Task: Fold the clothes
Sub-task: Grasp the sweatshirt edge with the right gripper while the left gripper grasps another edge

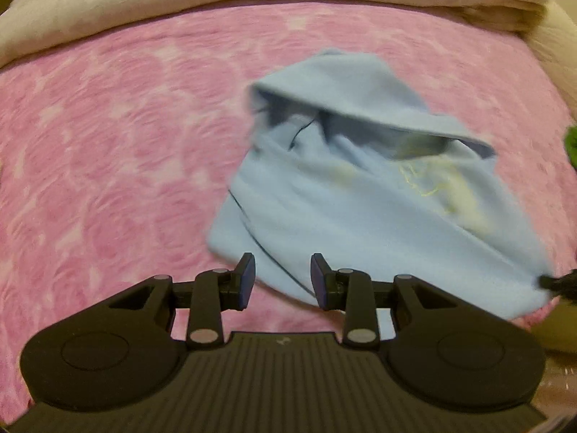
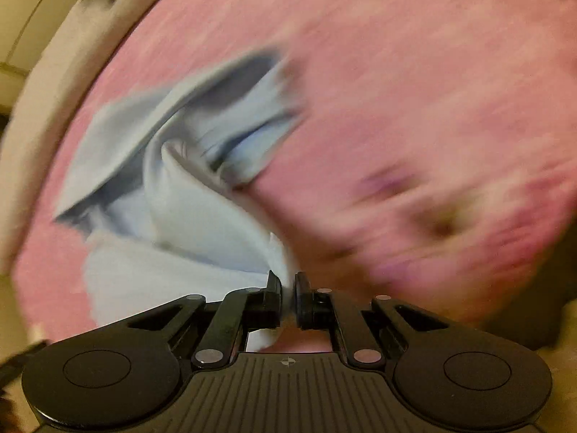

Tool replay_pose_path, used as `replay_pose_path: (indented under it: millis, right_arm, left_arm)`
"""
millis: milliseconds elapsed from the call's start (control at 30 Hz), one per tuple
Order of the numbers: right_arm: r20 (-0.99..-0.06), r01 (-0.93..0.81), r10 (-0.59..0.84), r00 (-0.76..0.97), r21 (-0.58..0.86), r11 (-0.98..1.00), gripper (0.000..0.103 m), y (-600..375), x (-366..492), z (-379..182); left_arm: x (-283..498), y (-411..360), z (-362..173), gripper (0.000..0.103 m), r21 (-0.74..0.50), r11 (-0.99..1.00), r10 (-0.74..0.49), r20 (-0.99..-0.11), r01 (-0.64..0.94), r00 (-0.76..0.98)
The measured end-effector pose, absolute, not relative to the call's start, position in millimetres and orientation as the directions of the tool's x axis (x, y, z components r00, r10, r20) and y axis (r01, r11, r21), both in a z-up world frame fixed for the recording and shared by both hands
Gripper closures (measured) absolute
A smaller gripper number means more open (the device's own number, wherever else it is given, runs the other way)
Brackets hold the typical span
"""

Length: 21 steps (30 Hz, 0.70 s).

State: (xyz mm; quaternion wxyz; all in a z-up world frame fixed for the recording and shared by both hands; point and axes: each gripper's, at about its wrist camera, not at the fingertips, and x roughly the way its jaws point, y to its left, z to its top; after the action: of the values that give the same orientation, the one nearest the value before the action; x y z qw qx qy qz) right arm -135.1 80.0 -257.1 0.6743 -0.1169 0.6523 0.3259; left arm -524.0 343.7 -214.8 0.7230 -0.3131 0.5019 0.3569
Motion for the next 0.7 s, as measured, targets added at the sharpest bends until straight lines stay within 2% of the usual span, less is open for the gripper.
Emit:
replay_pose_path:
  millis: [67,133,267,333,367,433,500,600,700]
  right_arm:
    - [-0.952,-0.665,0.266,0.154,0.099,0.741,0.098,61,-102,-223]
    - [-0.902,-0.687,0.253,0.35,-0.064,0.724,0.098,48,-76,-205]
    - [-0.791,-0.648,0.192,0.58,-0.306,0.697,0.096,36,-33,-212]
    - [-0.847,-0.652,0.152,0.509,-0.264,0.711,0.092,36,-12,-229]
    - [-0.89,-0.644,0.161,0.427,-0.174,0.745,0.088,30,1,-237]
    - [-0.926,-0.56,0.214,0.311,0.003,0.829,0.075,12,23,-248]
    - [-0.936,-0.475,0.226,0.272,0.073,0.877,0.058,1,44,-252]
    - [-0.944,-0.332,0.251,0.214,0.172,0.927,0.05,-17,75,-258]
    - [-0.945,-0.175,0.285,0.16,0.257,0.95,0.048,-34,107,-264]
  left_arm:
    - [-506,336,-213,0.074,-0.102,0.586,0.19,-0.947,-0.804,0.259]
    - [-486,329,-211,0.074,-0.112,0.619,0.178,-0.944,-0.778,0.278]
    - [-443,315,-207,0.074,-0.128,0.666,0.16,-0.938,-0.735,0.308]
    - [-419,311,-206,0.074,-0.13,0.689,0.148,-0.938,-0.713,0.314]
    - [-406,309,-207,0.074,-0.131,0.703,0.139,-0.938,-0.699,0.316]
    - [-379,306,-209,0.072,-0.132,0.734,0.124,-0.939,-0.667,0.321]
    - [-351,306,-214,0.069,-0.125,0.77,0.113,-0.938,-0.625,0.328]
    - [-307,307,-229,0.068,-0.097,0.823,0.104,-0.943,-0.56,0.316]
    - [-260,311,-249,0.068,-0.069,0.868,0.091,-0.952,-0.492,0.293]
